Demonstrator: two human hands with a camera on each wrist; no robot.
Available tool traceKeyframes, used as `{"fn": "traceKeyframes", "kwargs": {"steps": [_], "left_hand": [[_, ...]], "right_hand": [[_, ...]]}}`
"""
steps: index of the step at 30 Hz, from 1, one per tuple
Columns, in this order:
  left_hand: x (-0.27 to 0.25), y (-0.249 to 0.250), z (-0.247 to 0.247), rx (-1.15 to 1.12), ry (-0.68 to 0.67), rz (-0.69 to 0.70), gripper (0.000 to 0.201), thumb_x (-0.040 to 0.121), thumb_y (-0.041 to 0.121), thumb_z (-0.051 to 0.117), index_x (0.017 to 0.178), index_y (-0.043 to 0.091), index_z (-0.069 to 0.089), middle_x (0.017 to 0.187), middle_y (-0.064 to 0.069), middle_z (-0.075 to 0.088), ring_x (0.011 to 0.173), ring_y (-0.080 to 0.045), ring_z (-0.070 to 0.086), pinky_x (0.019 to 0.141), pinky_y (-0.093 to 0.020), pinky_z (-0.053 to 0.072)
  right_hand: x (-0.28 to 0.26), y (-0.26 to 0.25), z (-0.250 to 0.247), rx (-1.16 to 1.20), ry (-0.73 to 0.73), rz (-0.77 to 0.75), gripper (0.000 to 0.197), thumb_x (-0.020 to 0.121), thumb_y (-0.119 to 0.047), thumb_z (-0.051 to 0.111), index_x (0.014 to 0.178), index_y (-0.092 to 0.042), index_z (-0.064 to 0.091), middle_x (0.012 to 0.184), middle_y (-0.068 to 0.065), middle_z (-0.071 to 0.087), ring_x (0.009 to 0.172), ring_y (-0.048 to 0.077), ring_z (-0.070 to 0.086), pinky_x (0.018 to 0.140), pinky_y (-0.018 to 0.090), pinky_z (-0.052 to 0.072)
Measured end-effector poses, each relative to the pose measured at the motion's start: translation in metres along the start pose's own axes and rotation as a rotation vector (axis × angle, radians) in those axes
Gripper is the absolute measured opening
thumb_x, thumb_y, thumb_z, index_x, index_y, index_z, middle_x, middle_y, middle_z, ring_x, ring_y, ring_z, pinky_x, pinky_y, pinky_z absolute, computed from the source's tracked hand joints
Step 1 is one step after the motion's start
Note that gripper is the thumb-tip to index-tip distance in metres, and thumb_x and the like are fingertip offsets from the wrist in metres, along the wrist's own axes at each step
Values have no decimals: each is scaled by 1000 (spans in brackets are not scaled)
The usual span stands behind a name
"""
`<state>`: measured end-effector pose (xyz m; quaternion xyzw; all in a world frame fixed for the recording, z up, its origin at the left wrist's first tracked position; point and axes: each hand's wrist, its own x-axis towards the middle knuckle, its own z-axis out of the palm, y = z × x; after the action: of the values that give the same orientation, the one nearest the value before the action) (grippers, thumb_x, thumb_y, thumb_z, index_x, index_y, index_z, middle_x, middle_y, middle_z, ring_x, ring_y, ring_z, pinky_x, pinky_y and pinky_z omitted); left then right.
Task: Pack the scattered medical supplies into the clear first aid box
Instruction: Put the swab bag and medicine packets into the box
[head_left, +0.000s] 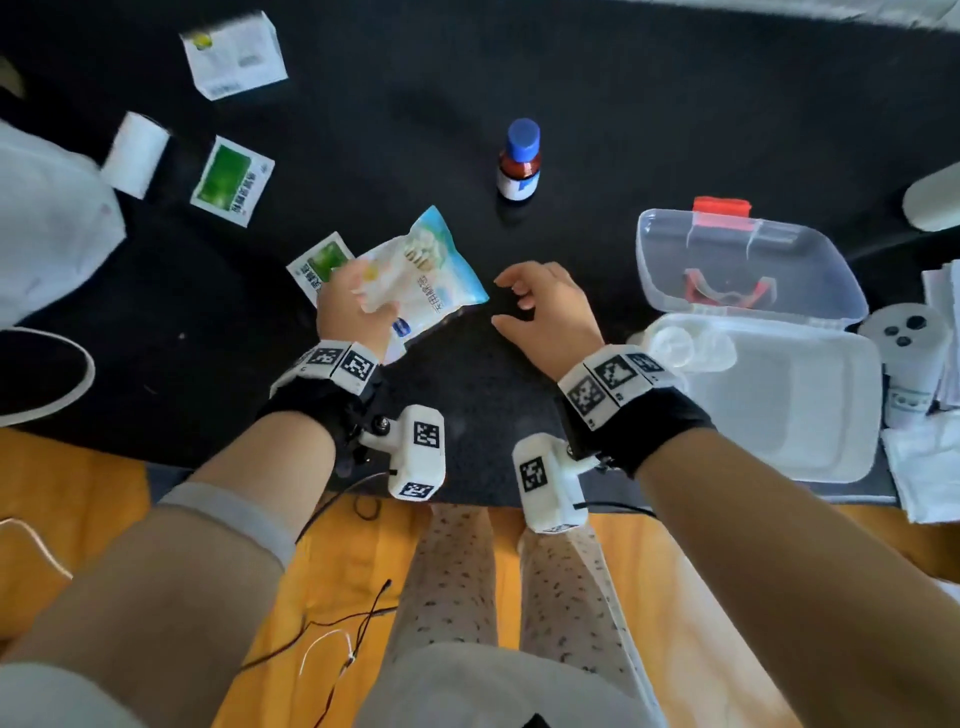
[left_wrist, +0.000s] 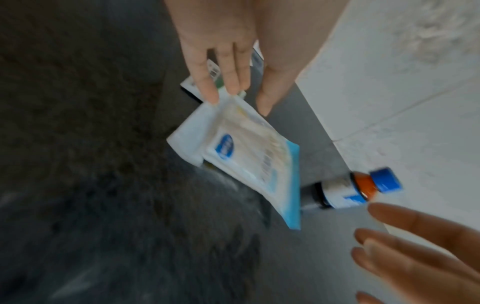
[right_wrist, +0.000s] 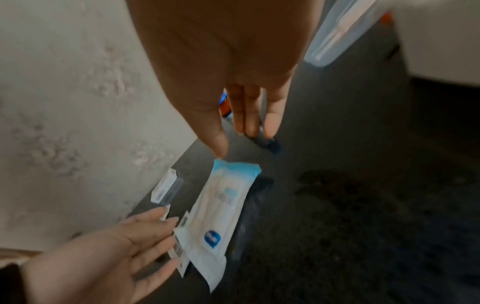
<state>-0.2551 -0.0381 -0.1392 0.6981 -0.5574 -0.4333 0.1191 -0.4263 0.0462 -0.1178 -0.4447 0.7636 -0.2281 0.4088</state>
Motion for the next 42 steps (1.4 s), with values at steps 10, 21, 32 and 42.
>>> {"fn": "traceKeyframes", "kwargs": {"steps": [10, 21, 32, 42], "left_hand": [[79, -45, -33, 381, -25, 114, 65, 82, 5, 60, 142, 15, 35, 152, -11, 32, 141, -24, 31, 114, -30, 20], [122, -50, -63, 300, 55, -9, 43, 80, 39, 65, 98, 0, 64, 106, -17, 66, 100, -33, 61, 74, -32, 42], [180, -34, -99, 274, 47, -21, 47, 82, 40, 61, 119, 11, 59, 121, -9, 65, 113, -29, 59, 98, -36, 46], [121, -49, -63, 362, 98, -5, 43, 67, 20, 80, 101, 1, 63, 127, -12, 48, 109, -23, 55, 89, -24, 45]], "right_hand": [[47, -22, 95, -529, -212, -174, 80, 75, -14, 69, 140, -34, 26, 158, -5, 0, 145, 20, -3, 118, 37, 3], [82, -36, 101, -347, 128, -89, 40, 86, -25, 58, 125, -29, 51, 139, -7, 49, 128, 23, 41, 96, 42, 40], [109, -49, 87, -230, 74, -35, 37, 87, -23, 57, 123, -29, 51, 130, -5, 55, 122, 24, 44, 88, 39, 43], [92, -38, 77, -134, 45, 12, 35, 87, -20, 57, 120, -30, 53, 128, -3, 57, 118, 24, 48, 94, 42, 45]]}}
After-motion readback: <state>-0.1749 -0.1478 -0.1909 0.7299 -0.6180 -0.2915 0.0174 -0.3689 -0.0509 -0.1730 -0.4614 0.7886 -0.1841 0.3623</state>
